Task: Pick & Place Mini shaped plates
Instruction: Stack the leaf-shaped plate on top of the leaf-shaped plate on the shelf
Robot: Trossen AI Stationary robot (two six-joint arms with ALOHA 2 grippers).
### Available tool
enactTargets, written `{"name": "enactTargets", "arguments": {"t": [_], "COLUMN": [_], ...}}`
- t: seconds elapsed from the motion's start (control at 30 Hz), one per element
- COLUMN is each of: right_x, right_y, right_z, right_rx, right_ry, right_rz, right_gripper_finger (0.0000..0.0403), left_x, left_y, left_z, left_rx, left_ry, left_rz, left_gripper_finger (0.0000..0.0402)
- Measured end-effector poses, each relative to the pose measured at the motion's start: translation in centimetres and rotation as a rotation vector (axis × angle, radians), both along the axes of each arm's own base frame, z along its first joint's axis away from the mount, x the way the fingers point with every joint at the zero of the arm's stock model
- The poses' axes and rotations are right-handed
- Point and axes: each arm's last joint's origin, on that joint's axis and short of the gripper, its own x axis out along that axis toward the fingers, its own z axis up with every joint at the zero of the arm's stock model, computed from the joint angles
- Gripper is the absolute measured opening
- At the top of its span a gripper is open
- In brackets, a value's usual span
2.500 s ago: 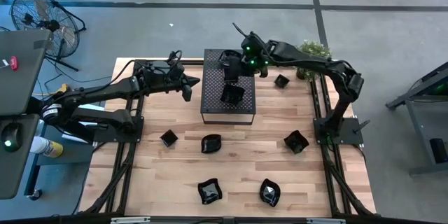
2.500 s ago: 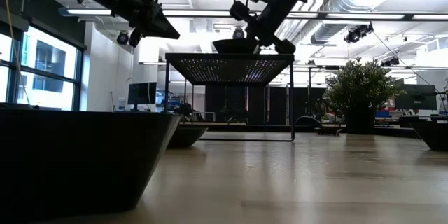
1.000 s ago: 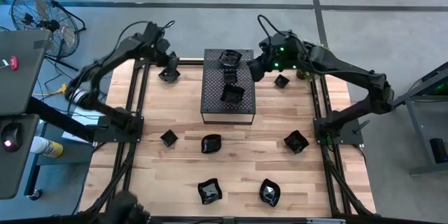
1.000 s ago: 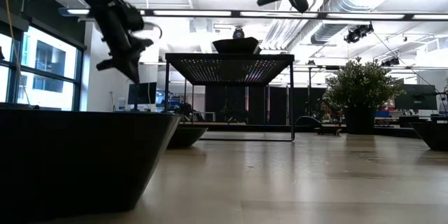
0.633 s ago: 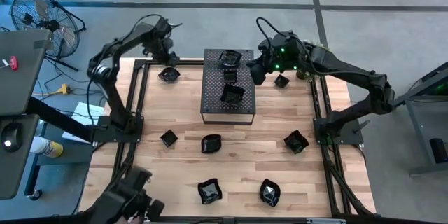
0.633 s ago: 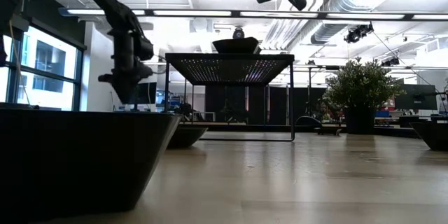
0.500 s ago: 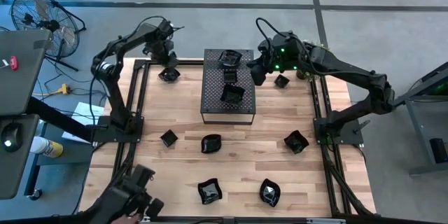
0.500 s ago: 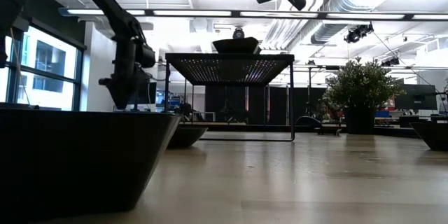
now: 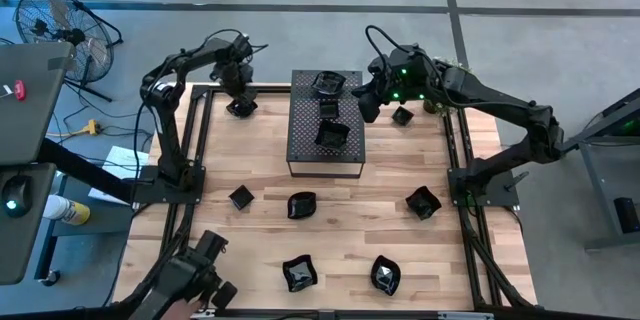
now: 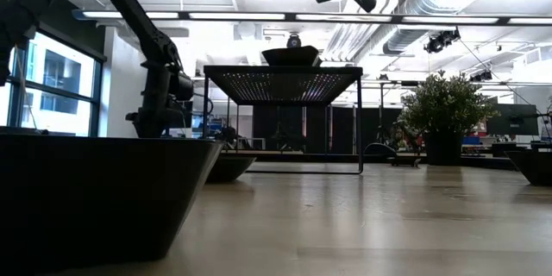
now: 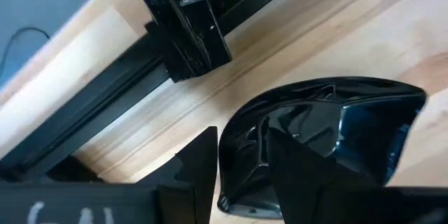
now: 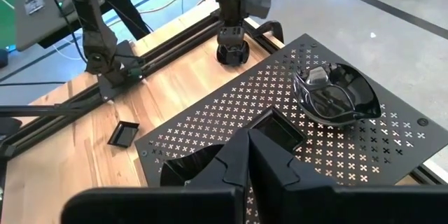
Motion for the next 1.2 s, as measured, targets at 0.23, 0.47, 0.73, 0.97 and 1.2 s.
{"name": "enactTargets", "arguments": {"t": [0.23,0.47,0.73,0.97,1.2], "right_x": [0.0,0.0,0.0,0.0,0.0], "right_y": [0.0,0.0,0.0,0.0,0.0], "right_z": [0.0,0.0,0.0,0.0,0.0], "right_rx": [0.000,0.000,-0.014,-0.016,-0.033], "right_ry": [0.000,0.000,0.005,0.006,0.012], "right_rz": [0.000,0.000,0.008,0.010,0.021], "right_gripper_finger": [0.0006,0.0003,0.0003,0.0005,0.0002], "left_x": [-0.8,-1.3,-1.1,-1.6,-0.4], "left_y": [0.3,0.2,0.5,1.4,0.4], "left_z": [-0.7,-0.4,3.5,12.5,21.1], "left_rx": [-0.037,-0.077,-0.027,0.102,0.196], "left_ry": [0.003,-0.059,-0.110,-0.274,-0.566], "left_rz": [0.033,0.052,0.069,0.120,0.167], "left_gripper_finger": [0.0071,0.0008,0.0003,0.0001,0.0001]}}
